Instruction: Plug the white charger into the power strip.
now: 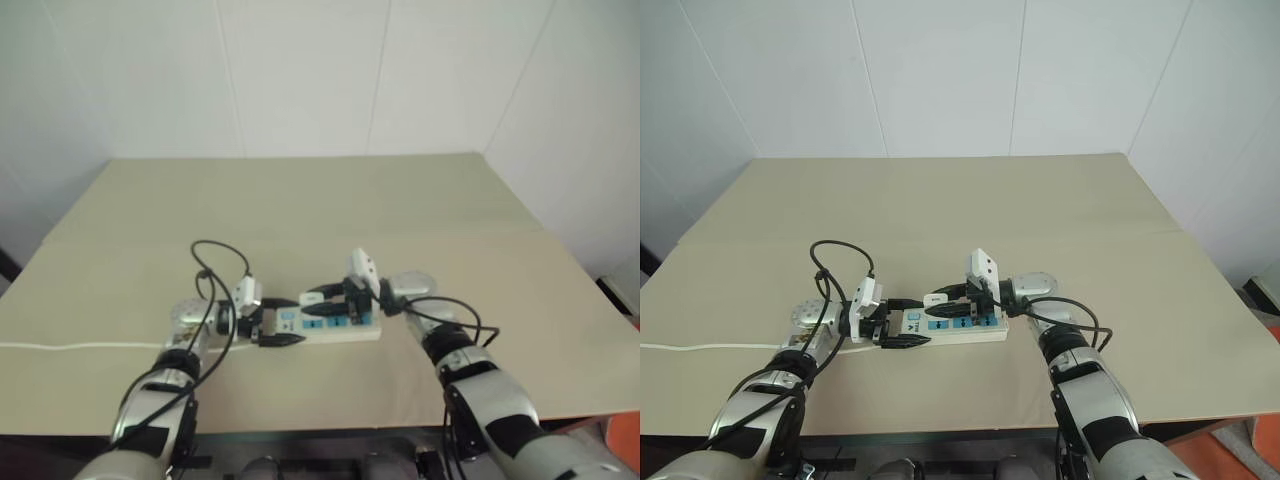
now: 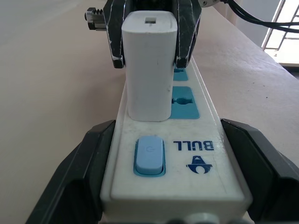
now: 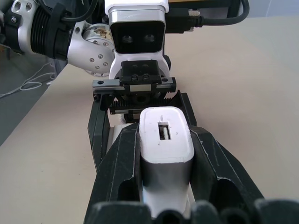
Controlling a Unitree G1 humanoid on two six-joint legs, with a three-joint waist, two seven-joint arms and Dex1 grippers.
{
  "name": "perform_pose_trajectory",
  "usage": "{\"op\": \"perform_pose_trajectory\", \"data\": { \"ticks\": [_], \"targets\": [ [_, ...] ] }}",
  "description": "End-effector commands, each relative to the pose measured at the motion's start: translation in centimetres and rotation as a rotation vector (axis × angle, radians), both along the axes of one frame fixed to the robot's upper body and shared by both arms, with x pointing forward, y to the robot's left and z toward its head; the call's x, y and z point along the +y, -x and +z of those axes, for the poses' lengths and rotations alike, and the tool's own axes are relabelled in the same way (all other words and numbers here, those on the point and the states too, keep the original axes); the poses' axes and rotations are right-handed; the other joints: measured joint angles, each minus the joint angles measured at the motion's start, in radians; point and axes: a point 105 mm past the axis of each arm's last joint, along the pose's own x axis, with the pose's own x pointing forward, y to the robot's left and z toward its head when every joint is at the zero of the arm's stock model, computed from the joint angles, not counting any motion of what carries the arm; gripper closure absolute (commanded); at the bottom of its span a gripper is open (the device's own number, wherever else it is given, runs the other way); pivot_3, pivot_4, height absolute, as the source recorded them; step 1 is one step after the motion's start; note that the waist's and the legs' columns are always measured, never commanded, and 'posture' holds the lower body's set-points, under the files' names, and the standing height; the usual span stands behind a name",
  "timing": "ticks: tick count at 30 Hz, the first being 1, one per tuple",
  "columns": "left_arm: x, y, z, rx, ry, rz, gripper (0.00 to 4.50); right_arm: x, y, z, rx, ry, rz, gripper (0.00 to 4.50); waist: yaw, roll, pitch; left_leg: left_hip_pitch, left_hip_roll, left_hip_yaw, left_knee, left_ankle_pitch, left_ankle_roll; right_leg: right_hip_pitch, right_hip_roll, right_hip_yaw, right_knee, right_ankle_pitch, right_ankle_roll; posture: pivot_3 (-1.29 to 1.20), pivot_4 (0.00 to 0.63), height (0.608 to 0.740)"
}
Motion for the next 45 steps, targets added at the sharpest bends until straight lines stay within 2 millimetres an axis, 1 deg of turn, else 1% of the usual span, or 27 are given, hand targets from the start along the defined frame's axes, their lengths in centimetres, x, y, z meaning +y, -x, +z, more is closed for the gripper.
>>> {"op": "perform_pose_trajectory", "data": {
  "ticks": [1,2,4,6,7,10,11,16,18,20,23,26,29,31,33,35,36,37,39,41,43,45],
  "targets": [
    [-0.4,0.5,-0.6,0.008,-0.019,-0.026,1.22,-1.3,1.5,-4.7,0.144,0.095,-0.013,3.03,0.001,0.0,0.0,0.0,0.0,0.0,0.0,0.0,0.0,0.0,0.0,0.0,0.0,0.0,0.0,0.0,0.15,0.74],
    [-0.4,0.5,-0.6,0.009,-0.019,-0.026,1.22,-1.4,1.6,-4.5,0.133,0.088,-0.006,2.66,0.001,0.0,0.0,0.0,0.0,0.0,-0.001,0.0,0.0,0.0,0.0,0.0,0.0,0.0,0.0,0.0,0.15,0.74],
    [-0.4,0.5,-0.6,0.008,-0.018,-0.025,1.22,-1.5,1.6,-4.2,0.118,0.073,0.006,2.1,0.003,-0.001,0.0,-0.001,0.0,0.0,-0.001,0.0,0.0,-0.001,0.0,0.0,0.0,0.0,-0.001,0.0,0.15,0.74],
    [-0.5,0.5,-0.6,0.007,-0.019,-0.024,1.22,-1.6,1.6,-4.0,0.103,0.061,0.013,1.43,0.004,-0.001,0.0,-0.001,0.0,0.0,-0.001,0.0,0.0,-0.001,0.0,0.0,-0.001,-0.001,-0.001,0.0,0.15,0.74],
    [-0.5,0.5,-0.6,0.007,-0.019,-0.023,1.22,-1.6,1.7,-3.8,0.096,0.054,0.016,1.2,0.005,-0.001,0.0,-0.001,0.0,0.0,-0.001,0.0,0.0,-0.001,0.0,0.0,-0.001,-0.001,-0.001,0.0,0.15,0.74],
    [-0.5,0.4,-0.5,0.006,-0.019,-0.023,1.22,-1.8,1.6,-3.6,0.073,0.046,0.01,0.26,0.005,-0.001,0.0,-0.001,0.0,0.0,-0.002,0.0,0.0,-0.001,0.0,0.0,-0.001,-0.001,-0.001,0.0,0.15,0.74],
    [-0.5,0.4,-0.5,0.006,-0.019,-0.023,1.22,-1.9,1.5,-3.6,0.071,0.045,0.009,0.03,0.006,-0.001,0.0,-0.001,0.0,0.0,-0.002,0.0,0.0,-0.001,0.0,0.0,-0.001,-0.001,-0.001,0.0,0.15,0.74],
    [-0.6,0.4,-0.5,0.018,-0.016,-0.026,1.22,-2.3,1.5,-3.5,0.064,0.047,0.01,0.03,0.007,-0.001,0.0,-0.001,0.0,0.0,-0.002,0.0,0.0,-0.001,0.0,0.0,-0.001,-0.001,-0.001,0.0,0.15,0.74],
    [-0.7,0.5,-0.4,0.044,-0.008,-0.038,0.5,-2.4,1.5,-3.4,0.06,0.05,0.011,0.0,0.007,-0.001,0.0,-0.001,0.0,0.0,-0.002,0.0,0.0,-0.001,0.0,0.0,-0.001,-0.001,-0.001,0.0,0.15,0.74],
    [-0.8,0.5,0.1,0.041,0.024,-0.051,0.02,-2.4,1.5,-3.3,0.056,0.05,0.017,0.0,0.007,-0.001,0.0,-0.002,0.0,0.0,-0.002,0.0,0.0,-0.001,0.0,0.0,-0.001,-0.001,-0.001,0.0,0.15,0.74],
    [-1.0,0.3,1.2,0.011,0.07,-0.049,0.02,-2.6,1.4,-3.1,0.044,0.052,0.019,0.0,0.007,-0.002,0.0,-0.002,0.0,0.0,-0.002,0.0,0.0,-0.001,0.0,0.0,-0.001,-0.001,-0.001,0.0,0.15,0.74],
    [-0.7,0.6,2.3,-0.038,0.046,-0.079,0.02,-3.0,1.3,-2.5,0.01,0.054,0.023,0.0,0.008,-0.003,0.001,-0.002,0.0,0.0,-0.002,0.0,0.0,-0.002,0.0,0.0,-0.001,-0.001,-0.001,0.0,0.15,0.74],
    [-0.2,0.7,5.0,-0.102,0.097,-0.088,0.02,-3.8,1.1,-0.9,-0.027,0.042,0.044,0.0,0.008,-0.003,0.003,-0.004,0.0,0.0,-0.002,0.0,0.0,-0.003,0.0,0.0,-0.001,-0.001,-0.001,0.0,0.15,0.74],
    [0.2,1.2,6.2,-0.113,0.098,-0.103,0.02,-4.4,1.3,0.0,-0.063,0.05,0.068,0.0,0.008,-0.003,0.004,-0.006,0.0,0.0,-0.002,0.0,0.0,-0.005,0.0,-0.001,-0.001,-0.001,-0.001,0.0,0.15,0.74],
    [1.1,1.9,7.3,-0.117,0.087,-0.119,0.02,-5.5,1.0,1.8,-0.15,0.048,0.044,0.0,0.005,-0.003,0.004,-0.011,0.0,0.0,-0.002,0.0,0.0,-0.011,0.0,0.0,0.0,0.0,-0.002,0.0,0.15,0.74],
    [1.9,2.4,8.2,-0.136,0.064,-0.118,0.02,-6.8,0.9,3.7,-0.217,0.049,0.038,0.0,0.005,-0.001,0.007,-0.018,0.0,0.0,-0.002,0.0,0.0,-0.019,0.0,0.0,0.001,0.004,-0.008,0.0,0.15,0.74],
    [2.3,2.5,8.6,-0.145,0.056,-0.113,0.02,-7.4,1.0,4.5,-0.239,0.052,0.038,0.0,0.005,0.0,0.01,-0.019,0.0,0.0,-0.002,0.0,0.0,-0.02,0.0,0.0,0.001,0.004,-0.009,0.0,0.15,0.74],
    [2.9,2.6,9.1,-0.161,0.044,-0.101,0.02,-8.4,1.0,5.5,-0.281,0.075,0.026,0.0,0.005,0.0,0.013,-0.019,0.0,0.0,-0.003,0.0,0.0,-0.02,0.0,0.0,0.0,0.004,-0.009,0.0,0.15,0.74],
    [3.9,2.7,9.8,-0.19,0.008,-0.076,0.02,-10.3,1.2,6.7,-0.351,0.15,-0.001,0.0,0.006,0.0,0.019,-0.019,0.0,0.0,-0.004,0.0,0.0,-0.02,0.0,0.0,-0.001,0.004,-0.009,0.0,0.15,0.74],
    [5.1,2.8,10.1,-0.219,-0.057,-0.049,0.02,-12.6,1.5,7.8,-0.399,0.234,-0.036,0.0,0.006,0.0,0.023,-0.019,0.0,0.0,-0.005,0.0,0.0,-0.02,0.0,0.0,-0.002,0.004,-0.009,0.0,0.15,0.74],
    [6.2,3.0,10.1,-0.242,-0.128,-0.018,0.02,-14.9,2.2,9.2,-0.407,0.28,-0.074,0.0,0.009,0.0,0.025,-0.02,0.0,0.001,-0.007,0.0,0.0,-0.02,0.0,0.0,-0.004,0.004,-0.009,0.0,0.15,0.74],
    [7.0,3.3,10.3,-0.256,-0.166,0.007,0.02,-16.9,3.0,10.0,-0.391,0.331,-0.113,0.0,0.011,0.0,0.025,-0.02,0.0,0.001,-0.008,0.0,0.0,-0.02,0.0,0.0,-0.006,0.004,-0.009,0.0,0.15,0.74]
  ]
}}
